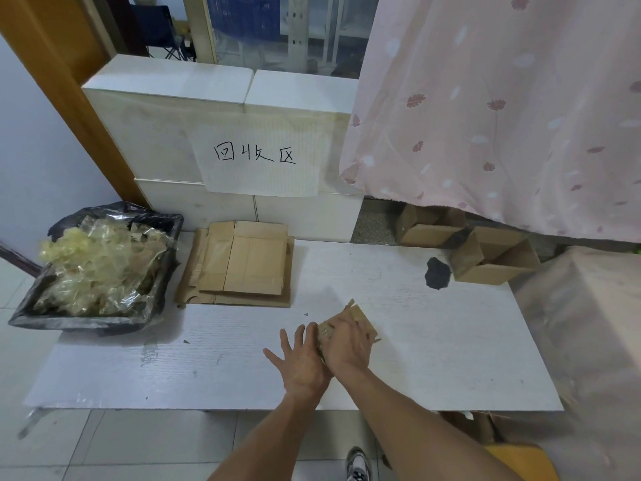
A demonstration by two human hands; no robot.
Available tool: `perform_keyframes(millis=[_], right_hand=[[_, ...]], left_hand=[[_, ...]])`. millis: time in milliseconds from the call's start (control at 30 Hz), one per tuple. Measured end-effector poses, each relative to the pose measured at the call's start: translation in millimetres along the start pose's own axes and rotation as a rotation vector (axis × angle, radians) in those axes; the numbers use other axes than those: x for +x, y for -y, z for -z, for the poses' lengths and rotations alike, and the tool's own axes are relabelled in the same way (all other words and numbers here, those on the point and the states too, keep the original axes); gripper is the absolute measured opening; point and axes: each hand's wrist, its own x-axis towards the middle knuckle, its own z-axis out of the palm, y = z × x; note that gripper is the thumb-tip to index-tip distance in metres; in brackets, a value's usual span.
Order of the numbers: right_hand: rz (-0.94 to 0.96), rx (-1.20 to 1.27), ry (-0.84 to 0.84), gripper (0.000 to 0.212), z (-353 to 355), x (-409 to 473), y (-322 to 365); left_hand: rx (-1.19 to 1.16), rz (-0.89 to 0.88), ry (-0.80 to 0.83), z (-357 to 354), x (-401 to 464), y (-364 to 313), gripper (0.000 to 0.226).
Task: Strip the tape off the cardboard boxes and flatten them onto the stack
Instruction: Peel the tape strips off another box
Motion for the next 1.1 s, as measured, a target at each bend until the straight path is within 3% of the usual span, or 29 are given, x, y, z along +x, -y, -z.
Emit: perform_keyframes(millis=[300, 400, 567, 733, 1100], right_hand=[[0.003, -0.114, 0.057, 0.03, -5, 3, 4], [-0.019, -0.124, 0.088, 0.026, -8, 0, 2], [-0.096, -0.024, 0.015, 0.035, -4, -4, 0], [-0.164, 0.043, 0.005, 0.025, 1, -3, 6], [-0.188, 0.022, 0.04, 0.025, -2, 2, 12]], left_hand=[[0.02, -0.002, 0.012, 4, -3, -3, 0.081], [-0.005, 0.013, 0.013, 4, -5, -3, 0.081], [0.009, 0.025, 0.011, 6, -4, -5, 0.078], [-0.008, 0.047, 0.023, 3, -6, -9, 0.077], [-0.022, 0.051, 0.04, 0, -3, -9, 0.077]])
